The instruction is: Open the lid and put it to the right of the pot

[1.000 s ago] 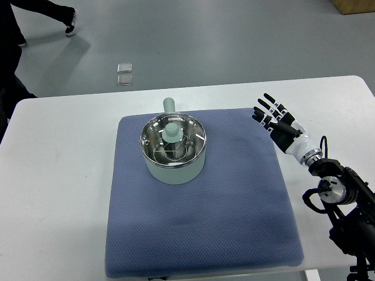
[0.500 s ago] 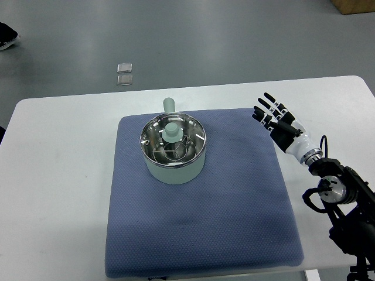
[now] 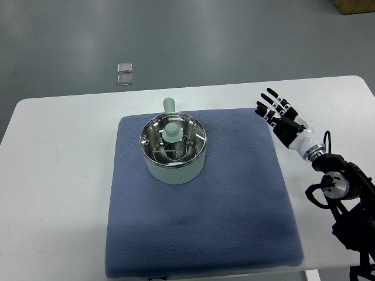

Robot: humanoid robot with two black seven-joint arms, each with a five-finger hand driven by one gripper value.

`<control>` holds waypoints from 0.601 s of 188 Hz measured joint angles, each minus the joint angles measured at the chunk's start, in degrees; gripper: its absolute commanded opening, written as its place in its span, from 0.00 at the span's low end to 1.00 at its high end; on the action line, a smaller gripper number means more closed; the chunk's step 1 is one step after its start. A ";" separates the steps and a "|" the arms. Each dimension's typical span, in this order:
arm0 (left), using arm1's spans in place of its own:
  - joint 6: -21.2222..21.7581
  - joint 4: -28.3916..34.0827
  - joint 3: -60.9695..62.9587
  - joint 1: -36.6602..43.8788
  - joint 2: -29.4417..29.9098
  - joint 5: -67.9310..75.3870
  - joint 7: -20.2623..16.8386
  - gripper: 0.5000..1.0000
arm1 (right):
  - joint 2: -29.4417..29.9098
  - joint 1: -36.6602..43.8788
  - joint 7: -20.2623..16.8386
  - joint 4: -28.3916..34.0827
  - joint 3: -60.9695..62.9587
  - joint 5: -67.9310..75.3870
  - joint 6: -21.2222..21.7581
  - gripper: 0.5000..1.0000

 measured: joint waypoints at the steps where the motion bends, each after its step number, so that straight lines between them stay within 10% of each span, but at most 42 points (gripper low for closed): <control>1: 0.00 0.00 0.00 0.00 0.00 0.00 0.00 1.00 | -0.05 0.03 0.00 0.01 0.00 0.00 -0.01 0.86; 113: -0.02 0.00 -0.01 0.00 0.00 0.00 0.00 1.00 | -21.18 15.46 6.43 3.22 -26.90 0.30 -0.73 0.78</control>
